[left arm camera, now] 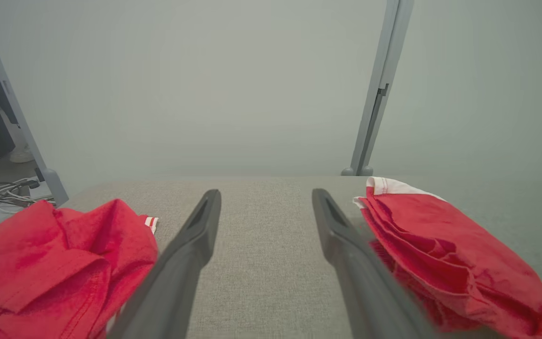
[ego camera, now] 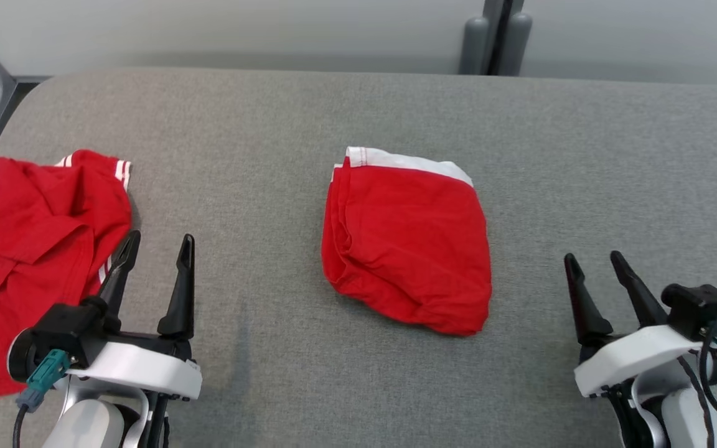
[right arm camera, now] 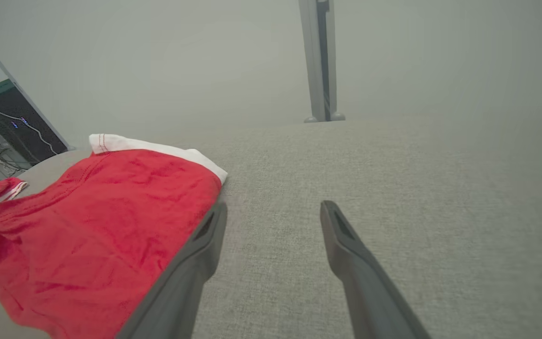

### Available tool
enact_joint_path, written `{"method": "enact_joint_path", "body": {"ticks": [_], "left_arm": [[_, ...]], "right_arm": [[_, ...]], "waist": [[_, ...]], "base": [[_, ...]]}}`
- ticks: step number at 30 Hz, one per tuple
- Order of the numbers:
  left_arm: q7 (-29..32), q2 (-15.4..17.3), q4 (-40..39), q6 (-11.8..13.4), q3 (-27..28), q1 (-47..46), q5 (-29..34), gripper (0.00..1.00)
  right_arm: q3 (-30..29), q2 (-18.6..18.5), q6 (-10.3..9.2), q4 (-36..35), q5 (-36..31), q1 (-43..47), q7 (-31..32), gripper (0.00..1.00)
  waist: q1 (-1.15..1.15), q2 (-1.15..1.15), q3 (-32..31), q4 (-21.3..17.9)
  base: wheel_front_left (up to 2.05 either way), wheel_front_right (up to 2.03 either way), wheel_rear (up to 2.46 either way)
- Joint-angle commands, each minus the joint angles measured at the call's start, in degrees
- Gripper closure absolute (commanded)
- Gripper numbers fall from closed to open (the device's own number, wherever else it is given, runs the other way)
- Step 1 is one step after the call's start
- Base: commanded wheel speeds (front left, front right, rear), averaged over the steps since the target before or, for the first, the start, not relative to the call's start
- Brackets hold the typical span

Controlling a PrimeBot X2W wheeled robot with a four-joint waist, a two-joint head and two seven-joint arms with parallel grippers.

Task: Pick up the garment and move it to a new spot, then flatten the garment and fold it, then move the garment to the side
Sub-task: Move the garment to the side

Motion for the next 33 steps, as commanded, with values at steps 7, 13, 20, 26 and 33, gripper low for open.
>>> {"method": "enact_joint_path", "body": {"ticks": [7,13,20,26,33], "left_arm": [[-1.5,-1.8,2.5,-1.4,-0.7,-3.9,0.1,0.0],[-2.3,-2.5,4.1,-2.1,-0.6,-5.1,0.4,0.0],[-2.6,-3.0,4.8,-2.4,-0.1,-5.7,0.8,0.0],[-2.8,-3.4,5.1,-2.6,0.3,-6.0,1.3,0.0],[-2.9,-3.1,4.5,-2.8,0.9,-5.1,1.8,0.0]], "right_arm": [[6.4,0.4,0.04,10.8,3.8,-7.6,1.4,0.0],[12.6,0.5,0.06,17.1,7.9,-11.3,6.4,0.0],[17.7,-0.9,0.09,19.8,13.0,-13.0,11.6,0.54],[18.9,-2.9,0.02,18.8,15.4,-14.2,11.6,1.0],[19.4,-6.4,0.01,14.8,16.6,-14.5,11.5,1.0]], "waist": [[0.0,0.0,5.6,4.7],[0.0,0.0,6.5,5.4],[0.0,0.0,6.7,5.1],[0.0,0.0,6.7,4.4],[0.0,0.0,5.9,1.8]], "base": [[0.0,0.0,0.0],[0.0,0.0,0.0],[0.0,0.0,0.0],[0.0,0.0,0.0],[0.0,0.0,0.0]]}}
